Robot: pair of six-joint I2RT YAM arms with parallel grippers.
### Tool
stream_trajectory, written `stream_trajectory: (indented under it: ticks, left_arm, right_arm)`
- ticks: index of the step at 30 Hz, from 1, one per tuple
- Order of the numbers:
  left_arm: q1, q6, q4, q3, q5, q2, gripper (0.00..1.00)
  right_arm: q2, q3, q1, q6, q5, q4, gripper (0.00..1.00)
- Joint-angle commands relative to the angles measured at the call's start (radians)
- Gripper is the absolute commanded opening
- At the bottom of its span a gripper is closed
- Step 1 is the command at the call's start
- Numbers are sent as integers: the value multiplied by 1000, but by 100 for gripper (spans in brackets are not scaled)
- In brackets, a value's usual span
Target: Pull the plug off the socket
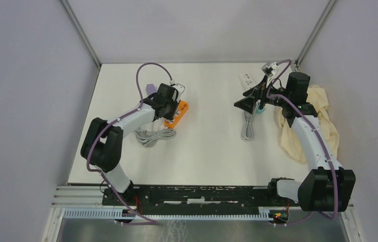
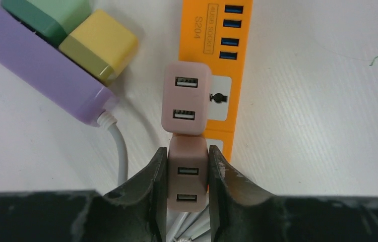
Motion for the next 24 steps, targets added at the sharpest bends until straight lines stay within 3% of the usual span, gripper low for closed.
stream_trajectory:
  ticks: [1,9,20,22,24]
  left_arm:
    - [-84,28,68,59,75,-5,5]
    - [-245,-12,99,88,145,19,3]
    - [-388,72,349,-233,314,-152,5]
    - [-404,77,381,-276,336,-166,7]
    - [-415,78,399,-309,358,-169,8]
  right_arm:
    - [-5,16,-2,-1,-33,25,100]
    - [-1,34,-4,-50,-23,-28,100]
    - [3,60,-3,-191,-8,-145,100]
    - [10,68,-3,-301,-81,-218,100]
    - [22,97,-2,-596,-146,-439,100]
